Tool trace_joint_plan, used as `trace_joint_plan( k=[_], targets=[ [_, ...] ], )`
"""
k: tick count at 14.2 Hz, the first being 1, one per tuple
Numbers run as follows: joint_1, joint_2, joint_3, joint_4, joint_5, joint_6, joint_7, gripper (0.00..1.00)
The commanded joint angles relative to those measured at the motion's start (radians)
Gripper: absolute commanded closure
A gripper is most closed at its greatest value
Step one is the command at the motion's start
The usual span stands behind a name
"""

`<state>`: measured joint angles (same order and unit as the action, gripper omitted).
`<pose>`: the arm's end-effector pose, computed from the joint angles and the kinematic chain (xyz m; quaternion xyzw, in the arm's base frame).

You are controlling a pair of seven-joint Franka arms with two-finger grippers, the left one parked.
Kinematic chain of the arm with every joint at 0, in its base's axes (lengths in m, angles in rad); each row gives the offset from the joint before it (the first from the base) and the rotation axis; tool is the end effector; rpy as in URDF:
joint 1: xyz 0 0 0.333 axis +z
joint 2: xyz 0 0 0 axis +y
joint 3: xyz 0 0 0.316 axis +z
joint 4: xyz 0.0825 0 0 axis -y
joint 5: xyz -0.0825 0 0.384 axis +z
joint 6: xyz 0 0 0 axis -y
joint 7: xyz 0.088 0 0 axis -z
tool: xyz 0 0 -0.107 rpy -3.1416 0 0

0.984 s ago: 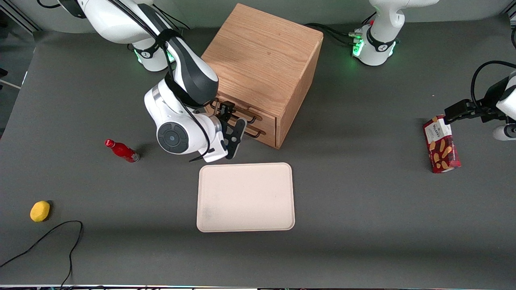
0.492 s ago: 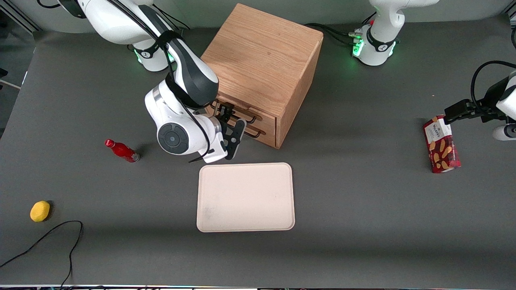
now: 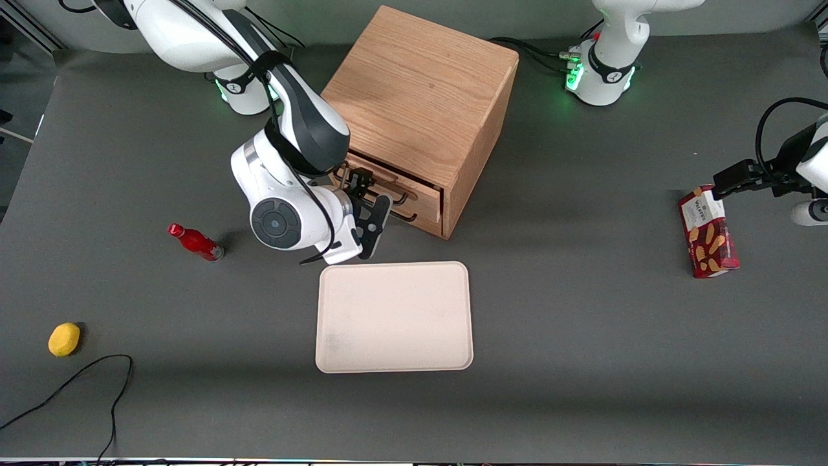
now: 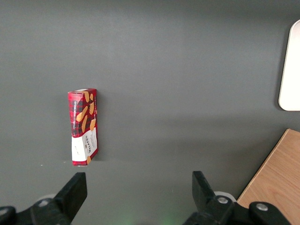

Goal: Open upper drawer
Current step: 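Pull the upper drawer outward by its handle with the right gripper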

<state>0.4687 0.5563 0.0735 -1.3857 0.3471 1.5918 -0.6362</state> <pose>0.5628 0.3704 0.3727 -0.8232 -0.5074 0.1615 0.1969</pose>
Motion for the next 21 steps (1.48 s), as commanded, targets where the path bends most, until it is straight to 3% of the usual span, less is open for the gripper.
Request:
trace_joint_plan(
  k=[1, 21],
  targets=[
    [0.001, -0.004, -0.003, -0.001, -0.010, 0.007, -0.025, 0.00],
    [-0.041, 0.027, -0.009, 0.037, -0.016, 0.047, -0.062, 0.00]
  ],
)
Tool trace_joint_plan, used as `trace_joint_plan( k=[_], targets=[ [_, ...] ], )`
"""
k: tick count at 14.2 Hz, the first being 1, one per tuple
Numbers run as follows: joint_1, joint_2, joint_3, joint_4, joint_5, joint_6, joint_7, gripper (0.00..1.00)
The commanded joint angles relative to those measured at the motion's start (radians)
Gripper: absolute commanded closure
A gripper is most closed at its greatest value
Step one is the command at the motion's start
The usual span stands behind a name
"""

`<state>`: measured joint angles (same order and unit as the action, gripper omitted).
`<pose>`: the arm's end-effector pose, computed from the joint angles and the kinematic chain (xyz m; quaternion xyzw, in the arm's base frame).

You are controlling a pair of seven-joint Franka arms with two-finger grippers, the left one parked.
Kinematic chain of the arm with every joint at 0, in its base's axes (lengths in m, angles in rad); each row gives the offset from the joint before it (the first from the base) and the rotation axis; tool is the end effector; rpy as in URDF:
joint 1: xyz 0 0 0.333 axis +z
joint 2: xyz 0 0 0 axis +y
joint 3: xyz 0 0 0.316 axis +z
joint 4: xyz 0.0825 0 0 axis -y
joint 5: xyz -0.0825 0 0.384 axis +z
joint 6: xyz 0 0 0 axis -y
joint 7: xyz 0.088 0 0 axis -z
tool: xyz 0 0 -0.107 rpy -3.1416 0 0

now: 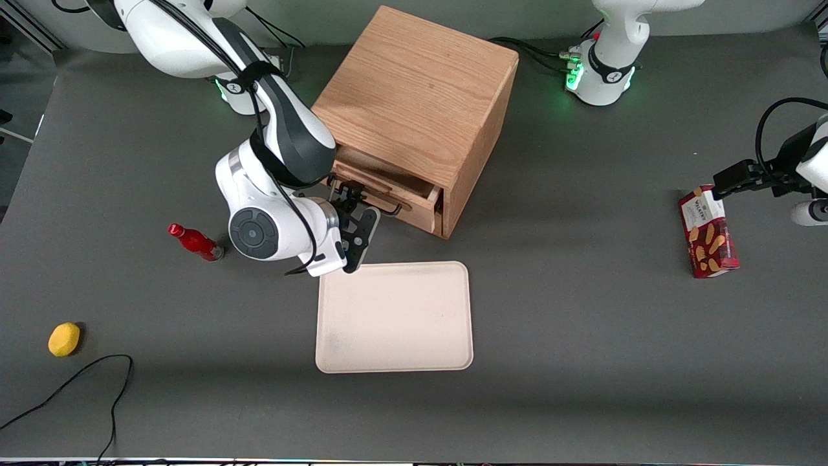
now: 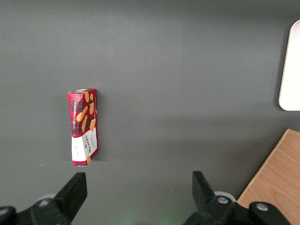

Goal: Open upper drawer
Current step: 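Pull the upper drawer outward by its handle with the right gripper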

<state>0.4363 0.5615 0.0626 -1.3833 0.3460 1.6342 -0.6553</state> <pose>0.5837 0.3483 0.3716 -0.8345 -0.4963 0.1367 0.1963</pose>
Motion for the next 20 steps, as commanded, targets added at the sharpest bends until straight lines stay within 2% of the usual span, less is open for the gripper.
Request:
trace_joint_plan(
  k=[1, 20],
  targets=[
    [-0.013, 0.030, 0.002, 0.049, -0.015, 0.004, -0.049, 0.00],
    [-0.103, 0.098, 0.002, 0.171, -0.012, 0.006, -0.115, 0.00]
  ],
)
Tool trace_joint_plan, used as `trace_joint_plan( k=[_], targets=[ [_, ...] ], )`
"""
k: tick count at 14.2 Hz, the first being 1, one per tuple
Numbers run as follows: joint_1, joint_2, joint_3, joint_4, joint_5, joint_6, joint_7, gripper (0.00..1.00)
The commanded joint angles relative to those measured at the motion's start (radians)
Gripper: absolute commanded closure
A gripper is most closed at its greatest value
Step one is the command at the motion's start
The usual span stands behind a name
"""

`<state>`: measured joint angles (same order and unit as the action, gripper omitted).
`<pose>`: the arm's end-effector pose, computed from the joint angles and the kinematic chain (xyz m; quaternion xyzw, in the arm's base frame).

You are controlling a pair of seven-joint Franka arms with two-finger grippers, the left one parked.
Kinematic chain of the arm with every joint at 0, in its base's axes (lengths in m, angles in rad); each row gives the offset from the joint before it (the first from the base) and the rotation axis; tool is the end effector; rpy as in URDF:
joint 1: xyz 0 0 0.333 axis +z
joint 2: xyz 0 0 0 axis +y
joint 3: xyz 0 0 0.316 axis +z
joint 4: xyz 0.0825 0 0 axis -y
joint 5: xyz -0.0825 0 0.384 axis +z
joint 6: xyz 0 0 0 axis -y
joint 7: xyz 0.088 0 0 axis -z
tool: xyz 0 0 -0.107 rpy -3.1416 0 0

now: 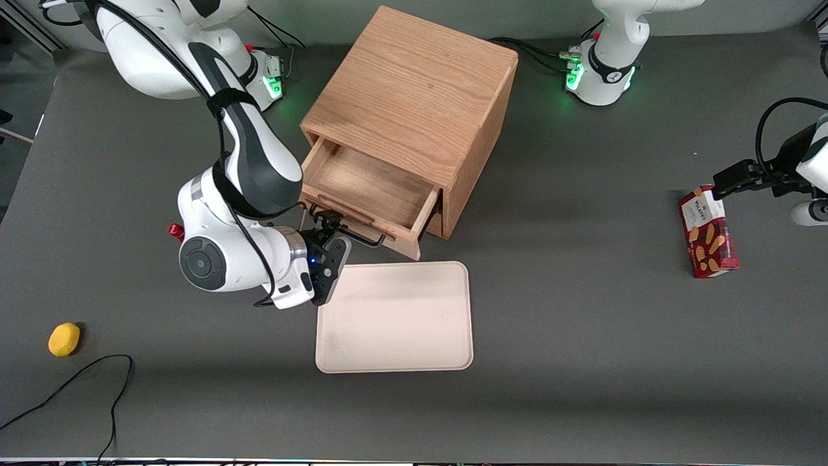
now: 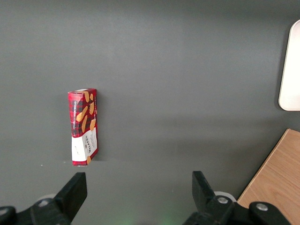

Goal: Open upper drawer
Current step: 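Pull the upper drawer outward by its handle with the right gripper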

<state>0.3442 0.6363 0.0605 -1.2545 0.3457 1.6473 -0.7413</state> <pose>0.6399 0.3001 0.3780 -0.8391 -0.4969 0.0857 0.2041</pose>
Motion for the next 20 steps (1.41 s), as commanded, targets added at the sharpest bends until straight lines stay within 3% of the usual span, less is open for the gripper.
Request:
trace_joint_plan(
  k=[1, 20],
  targets=[
    [-0.017, 0.029, 0.005, 0.047, -0.010, -0.003, -0.029, 0.00],
    [-0.080, 0.046, 0.007, 0.058, 0.001, 0.115, -0.046, 0.00]
  ],
)
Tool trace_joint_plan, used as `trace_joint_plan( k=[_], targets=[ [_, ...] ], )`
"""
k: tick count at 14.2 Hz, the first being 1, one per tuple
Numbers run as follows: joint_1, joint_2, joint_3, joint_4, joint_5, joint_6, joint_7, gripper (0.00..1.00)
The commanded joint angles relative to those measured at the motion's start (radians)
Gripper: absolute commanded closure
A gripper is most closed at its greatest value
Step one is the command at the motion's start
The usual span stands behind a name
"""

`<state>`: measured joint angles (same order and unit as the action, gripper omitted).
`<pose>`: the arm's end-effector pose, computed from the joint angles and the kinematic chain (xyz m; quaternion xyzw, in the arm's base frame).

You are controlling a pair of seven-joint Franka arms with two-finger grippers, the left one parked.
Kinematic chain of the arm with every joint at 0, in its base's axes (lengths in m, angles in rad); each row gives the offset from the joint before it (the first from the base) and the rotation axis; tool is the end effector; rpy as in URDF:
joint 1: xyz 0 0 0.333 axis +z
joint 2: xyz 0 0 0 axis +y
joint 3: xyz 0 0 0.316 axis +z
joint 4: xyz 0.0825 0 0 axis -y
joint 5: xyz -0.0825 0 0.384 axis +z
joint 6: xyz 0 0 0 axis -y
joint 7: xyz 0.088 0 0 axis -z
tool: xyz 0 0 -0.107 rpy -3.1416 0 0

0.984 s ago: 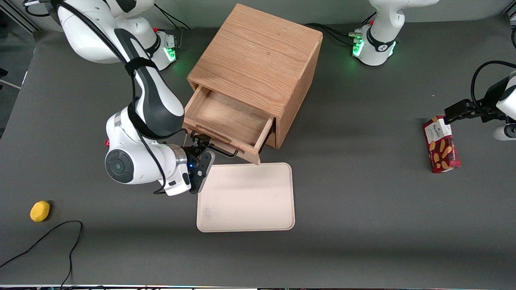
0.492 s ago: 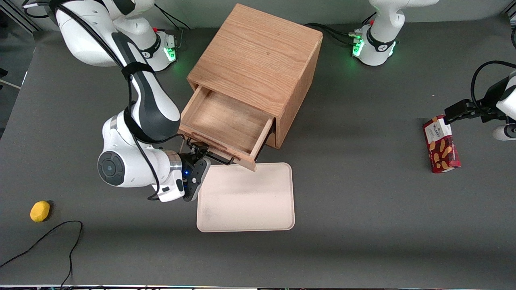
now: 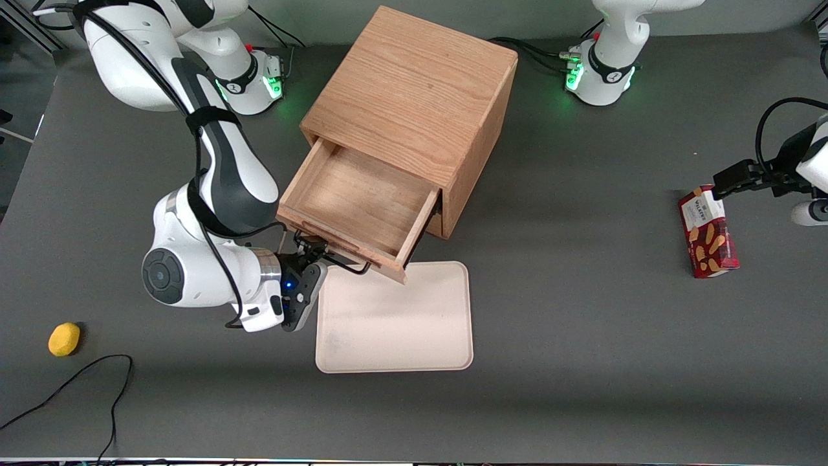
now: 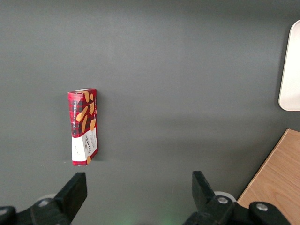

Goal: Open upper drawer
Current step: 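Pull the upper drawer outward by its handle with the right gripper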

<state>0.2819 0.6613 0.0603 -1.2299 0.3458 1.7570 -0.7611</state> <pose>0.6760 0.2613 0.3780 -0.8593 -0.4724 0.0253 0.1947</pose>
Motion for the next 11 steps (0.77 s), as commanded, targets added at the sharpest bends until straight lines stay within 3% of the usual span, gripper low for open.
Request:
trace_joint_plan(
  k=[1, 11],
  targets=[
    [-0.023, 0.021, 0.007, 0.032, 0.001, 0.016, -0.026, 0.00],
    [-0.049, 0.032, 0.010, 0.033, 0.015, 0.068, -0.023, 0.00]
  ],
)
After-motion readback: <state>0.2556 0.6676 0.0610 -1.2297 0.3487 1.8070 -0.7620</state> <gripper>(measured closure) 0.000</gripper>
